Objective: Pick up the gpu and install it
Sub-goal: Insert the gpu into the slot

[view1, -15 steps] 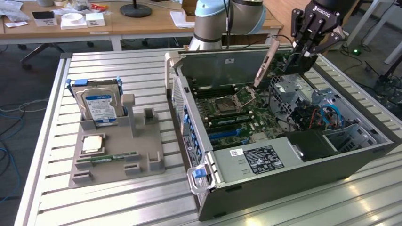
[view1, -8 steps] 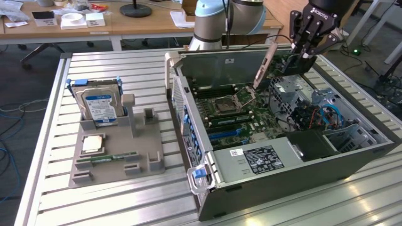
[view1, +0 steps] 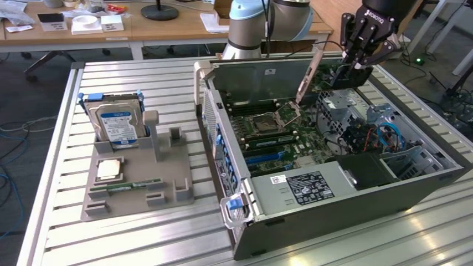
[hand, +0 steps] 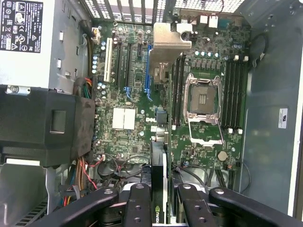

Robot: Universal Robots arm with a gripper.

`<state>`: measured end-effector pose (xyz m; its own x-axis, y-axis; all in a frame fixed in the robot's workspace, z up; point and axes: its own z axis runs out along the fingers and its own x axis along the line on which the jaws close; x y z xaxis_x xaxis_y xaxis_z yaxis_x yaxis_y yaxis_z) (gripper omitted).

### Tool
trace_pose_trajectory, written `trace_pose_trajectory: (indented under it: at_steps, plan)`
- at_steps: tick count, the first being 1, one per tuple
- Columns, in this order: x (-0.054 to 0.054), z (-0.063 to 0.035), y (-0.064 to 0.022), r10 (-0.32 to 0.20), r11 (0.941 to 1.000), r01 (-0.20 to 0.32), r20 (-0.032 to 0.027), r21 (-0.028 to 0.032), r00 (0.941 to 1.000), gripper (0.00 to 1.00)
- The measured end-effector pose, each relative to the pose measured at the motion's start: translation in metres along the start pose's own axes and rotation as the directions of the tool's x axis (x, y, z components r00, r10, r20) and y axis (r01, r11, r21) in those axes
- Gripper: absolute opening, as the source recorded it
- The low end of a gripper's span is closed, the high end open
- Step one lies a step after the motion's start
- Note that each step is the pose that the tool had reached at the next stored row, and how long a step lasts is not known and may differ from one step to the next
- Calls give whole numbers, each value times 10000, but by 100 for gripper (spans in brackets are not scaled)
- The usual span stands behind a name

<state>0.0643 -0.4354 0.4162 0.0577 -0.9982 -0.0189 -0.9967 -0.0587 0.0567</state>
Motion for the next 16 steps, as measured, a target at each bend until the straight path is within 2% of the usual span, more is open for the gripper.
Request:
trace_pose_trajectory:
  at_steps: [7, 16]
  plan:
    - [0, 0, 1, 0, 10000, 0, 0, 0, 10000, 26]
    - [-3, 46, 44, -1, 10000, 1, -1, 8, 10000, 26]
